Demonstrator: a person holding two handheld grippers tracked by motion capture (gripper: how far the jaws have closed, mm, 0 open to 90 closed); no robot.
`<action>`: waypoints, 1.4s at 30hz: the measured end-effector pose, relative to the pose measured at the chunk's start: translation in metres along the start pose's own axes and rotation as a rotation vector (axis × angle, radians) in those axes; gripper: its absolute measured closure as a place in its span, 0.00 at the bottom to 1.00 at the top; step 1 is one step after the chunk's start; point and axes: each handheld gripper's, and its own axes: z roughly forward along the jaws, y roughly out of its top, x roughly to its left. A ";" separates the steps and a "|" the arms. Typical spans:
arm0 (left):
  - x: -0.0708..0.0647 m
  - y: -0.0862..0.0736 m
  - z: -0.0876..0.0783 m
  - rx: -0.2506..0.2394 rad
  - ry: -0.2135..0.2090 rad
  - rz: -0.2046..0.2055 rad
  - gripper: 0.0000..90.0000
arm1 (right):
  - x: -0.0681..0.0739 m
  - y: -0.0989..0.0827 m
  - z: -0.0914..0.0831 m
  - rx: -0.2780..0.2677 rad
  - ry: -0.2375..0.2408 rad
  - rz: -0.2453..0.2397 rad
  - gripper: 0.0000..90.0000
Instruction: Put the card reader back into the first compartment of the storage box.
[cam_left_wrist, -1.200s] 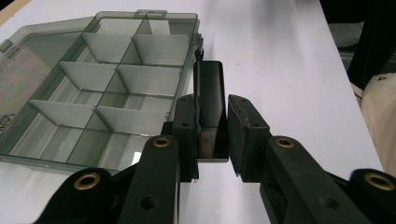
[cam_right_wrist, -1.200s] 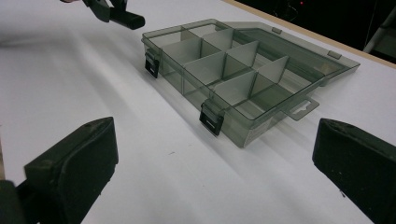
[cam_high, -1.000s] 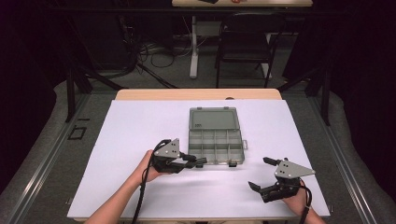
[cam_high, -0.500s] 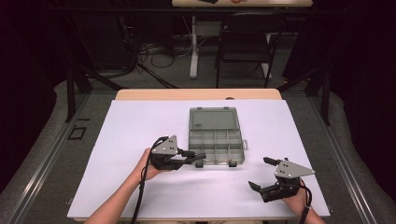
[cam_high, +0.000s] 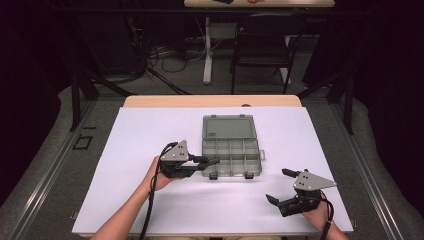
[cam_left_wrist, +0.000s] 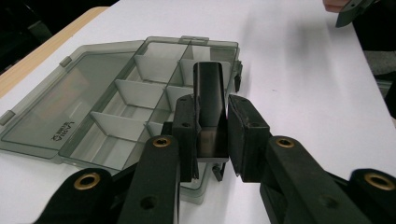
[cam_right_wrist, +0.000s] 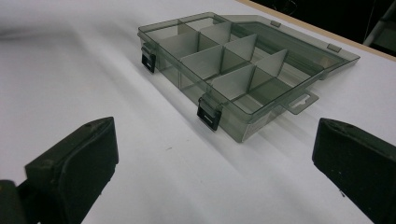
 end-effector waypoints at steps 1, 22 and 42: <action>0.000 0.000 0.000 0.000 0.000 0.000 0.83 | 0.000 0.000 0.000 0.000 0.000 0.000 0.00; 0.019 0.007 0.014 -0.022 0.084 -0.037 0.83 | 0.000 0.000 -0.001 -0.010 0.000 0.000 0.00; 0.034 0.007 0.022 -0.012 0.173 -0.096 0.83 | -0.002 -0.001 -0.001 0.001 -0.005 0.011 0.00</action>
